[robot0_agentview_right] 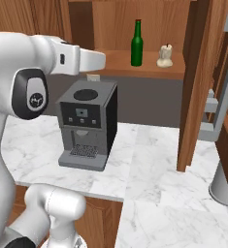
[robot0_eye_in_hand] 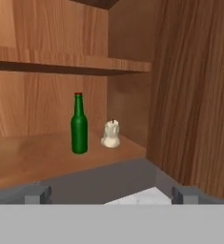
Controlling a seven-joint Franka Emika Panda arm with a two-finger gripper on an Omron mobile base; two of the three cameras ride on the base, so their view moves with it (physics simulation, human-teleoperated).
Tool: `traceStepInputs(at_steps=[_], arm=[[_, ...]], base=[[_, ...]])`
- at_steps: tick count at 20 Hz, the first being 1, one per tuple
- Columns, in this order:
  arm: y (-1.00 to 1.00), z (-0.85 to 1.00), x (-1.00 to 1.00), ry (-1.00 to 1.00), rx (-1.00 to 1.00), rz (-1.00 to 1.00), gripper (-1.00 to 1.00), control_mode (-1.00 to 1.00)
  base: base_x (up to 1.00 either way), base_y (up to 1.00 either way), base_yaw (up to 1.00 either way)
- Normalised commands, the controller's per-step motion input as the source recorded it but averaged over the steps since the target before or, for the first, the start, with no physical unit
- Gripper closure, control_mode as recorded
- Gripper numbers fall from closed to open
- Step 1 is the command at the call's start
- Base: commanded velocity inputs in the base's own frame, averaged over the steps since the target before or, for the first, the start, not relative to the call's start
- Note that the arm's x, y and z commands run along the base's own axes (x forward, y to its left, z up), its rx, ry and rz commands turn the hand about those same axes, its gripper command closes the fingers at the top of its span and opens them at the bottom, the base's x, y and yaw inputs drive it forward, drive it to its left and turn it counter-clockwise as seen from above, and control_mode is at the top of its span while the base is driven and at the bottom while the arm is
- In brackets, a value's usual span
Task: Get the candle and the beer from the cabinet and move them to the dining counter.
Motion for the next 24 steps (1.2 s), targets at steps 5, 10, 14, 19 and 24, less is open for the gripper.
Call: traceStepInputs(at_steps=[5,10,14,19,24], arm=[[0.0,0.01,0.31,0.0,0.05,0.04,-1.0,-1.0],[0.0,0.0,0.17,-0.01,0.03,0.08,-1.0,-1.0],[0.0,0.0,0.0,-0.14,0.0,0.12,-1.0,-1.0],[0.0,0.0,0.0,-0.18,0.0,0.13,-1.0,-1.0],[0.0,0.0,0.07,-0.12,0.0,0.09,-1.0,-1.0]], base=[[0.0,0.0,0.0],[0.0,0.0,0.0],[0.0,0.0,0.0],[0.0,0.0,0.0],[0.0,0.0,0.0]])
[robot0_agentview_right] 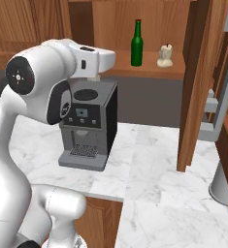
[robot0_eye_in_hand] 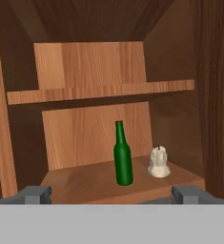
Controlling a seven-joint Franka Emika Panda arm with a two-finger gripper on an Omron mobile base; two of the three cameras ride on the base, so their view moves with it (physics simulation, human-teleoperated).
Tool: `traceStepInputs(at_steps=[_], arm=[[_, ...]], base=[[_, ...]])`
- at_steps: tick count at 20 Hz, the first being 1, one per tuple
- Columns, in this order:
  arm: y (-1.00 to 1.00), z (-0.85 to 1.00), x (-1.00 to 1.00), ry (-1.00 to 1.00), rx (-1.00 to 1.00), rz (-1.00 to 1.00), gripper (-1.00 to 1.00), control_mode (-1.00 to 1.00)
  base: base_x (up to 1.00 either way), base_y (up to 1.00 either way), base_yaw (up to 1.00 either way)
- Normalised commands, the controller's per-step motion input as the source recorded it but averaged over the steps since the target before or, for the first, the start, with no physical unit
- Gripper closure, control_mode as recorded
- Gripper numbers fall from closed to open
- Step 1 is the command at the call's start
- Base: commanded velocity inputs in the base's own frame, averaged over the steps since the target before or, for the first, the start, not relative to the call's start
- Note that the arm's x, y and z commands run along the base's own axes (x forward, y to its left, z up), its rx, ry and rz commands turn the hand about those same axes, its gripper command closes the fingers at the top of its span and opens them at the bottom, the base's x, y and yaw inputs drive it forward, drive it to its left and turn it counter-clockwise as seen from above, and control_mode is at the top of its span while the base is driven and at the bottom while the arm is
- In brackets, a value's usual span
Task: Get the candle and the beer from the cabinet and move them to the dining counter.
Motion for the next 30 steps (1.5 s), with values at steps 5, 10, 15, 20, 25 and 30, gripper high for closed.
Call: traceStepInputs(at_steps=[5,10,15,20,25,30], arm=[[0.0,0.0,0.0,-0.04,0.0,0.02,-1.0,-1.0],[-0.03,0.05,0.0,0.0,0.0,0.0,-1.0,-1.0],[-0.03,0.0,0.0,0.0,0.0,0.0,-1.0,-1.0],[0.0,0.0,0.03,0.0,0.0,0.0,-1.0,-1.0],[-0.04,0.0,0.21,0.01,0.0,0.0,-1.0,-1.0],[-0.04,0.0,0.19,0.0,0.0,0.0,-1.0,-1.0]], base=[[0.0,0.0,0.0],[0.0,0.0,0.0],[0.0,0.0,0.0],[0.0,0.0,0.0],[0.0,0.0,0.0],[0.0,0.0,0.0]])
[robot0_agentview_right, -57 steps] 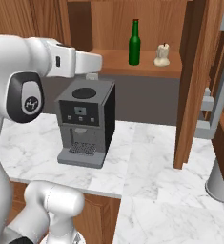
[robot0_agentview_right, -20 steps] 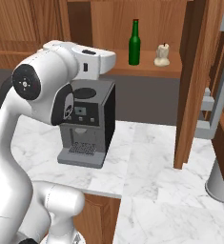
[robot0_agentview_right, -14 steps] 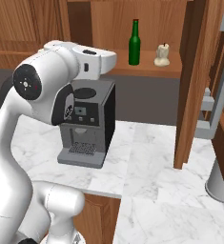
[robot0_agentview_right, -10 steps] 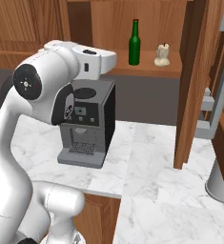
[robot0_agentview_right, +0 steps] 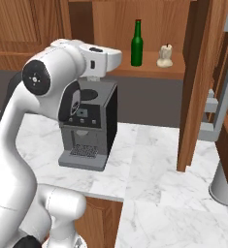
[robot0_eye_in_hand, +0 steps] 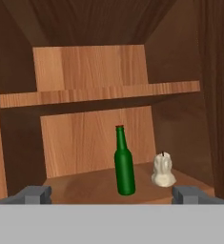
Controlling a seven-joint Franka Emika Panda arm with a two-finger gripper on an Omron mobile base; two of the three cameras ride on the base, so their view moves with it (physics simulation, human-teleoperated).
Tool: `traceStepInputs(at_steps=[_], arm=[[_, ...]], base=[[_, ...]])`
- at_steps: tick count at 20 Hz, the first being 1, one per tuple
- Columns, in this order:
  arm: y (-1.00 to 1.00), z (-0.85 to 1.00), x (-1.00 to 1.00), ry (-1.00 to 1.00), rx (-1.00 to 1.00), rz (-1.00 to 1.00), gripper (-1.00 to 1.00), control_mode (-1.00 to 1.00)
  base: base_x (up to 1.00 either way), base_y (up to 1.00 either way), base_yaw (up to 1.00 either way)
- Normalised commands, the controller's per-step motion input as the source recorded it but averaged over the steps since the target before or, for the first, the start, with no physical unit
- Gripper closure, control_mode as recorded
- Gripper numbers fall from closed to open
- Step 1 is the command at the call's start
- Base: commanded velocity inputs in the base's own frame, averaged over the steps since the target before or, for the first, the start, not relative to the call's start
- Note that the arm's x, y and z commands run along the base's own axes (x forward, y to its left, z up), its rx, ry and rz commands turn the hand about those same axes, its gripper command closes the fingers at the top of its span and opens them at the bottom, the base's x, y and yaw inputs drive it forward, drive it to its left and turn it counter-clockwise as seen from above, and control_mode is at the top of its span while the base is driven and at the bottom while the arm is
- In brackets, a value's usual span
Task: Get the candle and the beer from the cabinet and move them to the dining counter.
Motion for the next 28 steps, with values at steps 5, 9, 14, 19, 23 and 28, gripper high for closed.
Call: traceStepInputs(at_steps=[5,9,14,19,23,28], arm=[[0.0,0.0,0.17,0.0,0.0,0.0,-1.0,-1.0],[0.0,0.0,0.18,0.0,0.0,0.0,-1.0,-1.0],[-0.01,0.0,0.13,0.0,0.0,0.0,-1.0,-1.0],[-0.01,0.0,0.14,0.0,0.0,0.0,-1.0,-1.0],[-0.01,0.0,0.12,0.0,0.0,0.0,-1.0,-1.0],[-0.01,0.0,0.1,0.0,0.0,0.0,-1.0,-1.0]], base=[[0.0,0.0,0.0],[0.0,0.0,0.0],[0.0,0.0,0.0],[0.0,0.0,0.0],[0.0,0.0,0.0],[0.0,0.0,0.0]])
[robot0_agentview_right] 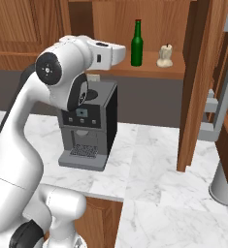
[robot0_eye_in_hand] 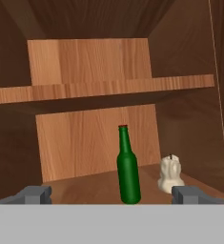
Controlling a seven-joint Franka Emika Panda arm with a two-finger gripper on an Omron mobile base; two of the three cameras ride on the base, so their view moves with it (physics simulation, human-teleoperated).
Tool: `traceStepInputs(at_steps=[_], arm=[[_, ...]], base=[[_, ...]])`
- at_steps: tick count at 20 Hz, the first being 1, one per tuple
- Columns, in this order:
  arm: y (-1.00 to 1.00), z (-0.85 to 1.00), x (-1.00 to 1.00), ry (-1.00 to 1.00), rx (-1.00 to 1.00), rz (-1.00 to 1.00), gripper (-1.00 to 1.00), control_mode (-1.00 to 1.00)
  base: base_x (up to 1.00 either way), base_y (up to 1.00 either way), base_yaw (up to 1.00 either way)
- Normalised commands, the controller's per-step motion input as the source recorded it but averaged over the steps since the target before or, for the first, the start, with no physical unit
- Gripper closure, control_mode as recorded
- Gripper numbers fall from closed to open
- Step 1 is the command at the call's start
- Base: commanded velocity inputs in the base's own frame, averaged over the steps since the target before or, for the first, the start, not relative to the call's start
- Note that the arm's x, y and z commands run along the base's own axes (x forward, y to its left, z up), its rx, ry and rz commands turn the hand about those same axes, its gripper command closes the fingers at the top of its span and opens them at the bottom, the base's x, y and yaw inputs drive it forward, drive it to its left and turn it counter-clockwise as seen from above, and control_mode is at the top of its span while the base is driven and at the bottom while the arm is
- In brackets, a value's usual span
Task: Get the candle and the beer from the cabinet and move them to the dining counter.
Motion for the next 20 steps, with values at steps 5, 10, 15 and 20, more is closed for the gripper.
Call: traceStepInputs(at_steps=[5,10,15,20], arm=[[-0.05,0.0,0.13,0.0,0.0,0.0,-1.0,-1.0],[-0.13,0.0,0.14,0.0,0.0,0.0,-1.0,-1.0],[-0.18,0.0,0.21,0.0,0.0,0.0,-1.0,-1.0],[0.0,0.0,0.11,0.0,-0.07,0.0,-1.0,-1.0]], base=[[0.0,0.0,0.0],[0.0,0.0,0.0],[0.0,0.0,0.0],[0.0,0.0,0.0]])
